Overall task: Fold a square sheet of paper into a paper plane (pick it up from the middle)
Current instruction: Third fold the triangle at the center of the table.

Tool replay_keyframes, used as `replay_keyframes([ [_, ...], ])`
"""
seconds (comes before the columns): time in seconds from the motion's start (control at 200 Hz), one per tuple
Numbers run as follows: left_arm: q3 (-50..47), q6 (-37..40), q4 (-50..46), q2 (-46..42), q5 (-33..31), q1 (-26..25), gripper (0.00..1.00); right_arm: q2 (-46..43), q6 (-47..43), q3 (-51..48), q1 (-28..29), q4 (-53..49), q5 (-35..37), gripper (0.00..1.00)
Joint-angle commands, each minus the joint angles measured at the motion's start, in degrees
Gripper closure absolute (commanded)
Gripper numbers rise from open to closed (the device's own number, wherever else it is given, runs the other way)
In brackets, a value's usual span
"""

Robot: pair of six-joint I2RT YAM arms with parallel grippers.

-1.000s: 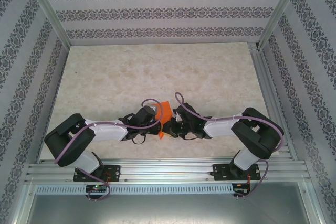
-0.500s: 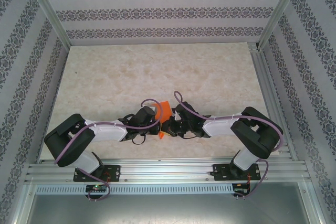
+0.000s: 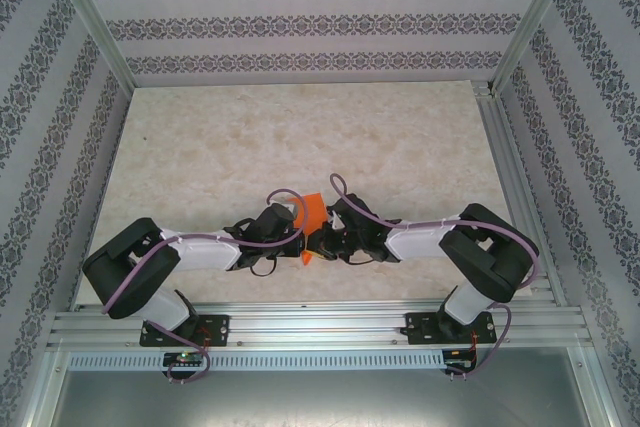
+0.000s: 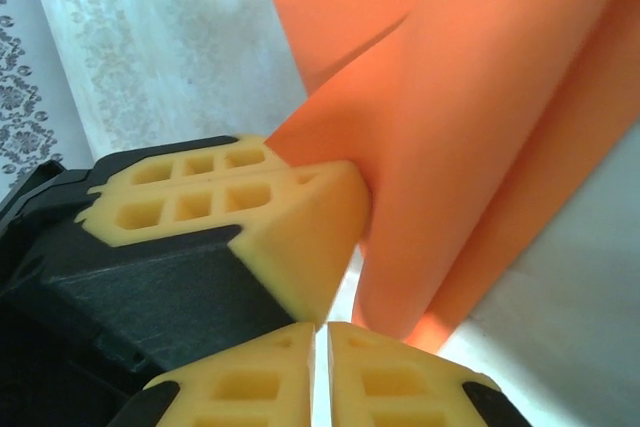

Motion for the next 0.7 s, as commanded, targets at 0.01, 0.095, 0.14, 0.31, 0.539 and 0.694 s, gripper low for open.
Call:
replay_keyframes([
  [0.01, -1.0, -1.8, 2.5, -1.9, 2.1, 0.6, 0.96, -3.3, 1.0, -3.3, 0.6, 1.7, 3.1, 0.88],
  [0.095, -1.2, -2.1, 2.8, -2.7, 2.3, 0.6, 0.96, -4.6, 1.3, -4.4, 0.4, 2.0, 3.3, 0.88],
  [0.14, -1.1, -2.0, 2.6, -2.8, 2.2, 0.6, 0.96, -4.8, 1.0, -4.3, 0.4, 2.0, 3.0, 0.87],
  [0.31, -1.0, -1.9, 2.4, -2.4, 2.1, 0.6, 0.96, -3.5, 1.5, -3.6, 0.8, 4.5, 1.3, 0.87],
  [0.539, 0.2, 0.2, -0.9, -2.0, 0.4, 0.6, 0.96, -0.4, 2.7, -2.8, 1.3, 6.8, 0.7, 0.87],
  [0.694, 0.8, 1.5, -1.4, -1.5, 0.3, 0.6, 0.96, 0.5, 3.7, -3.6, 1.6, 8.6, 0.9, 0.87],
])
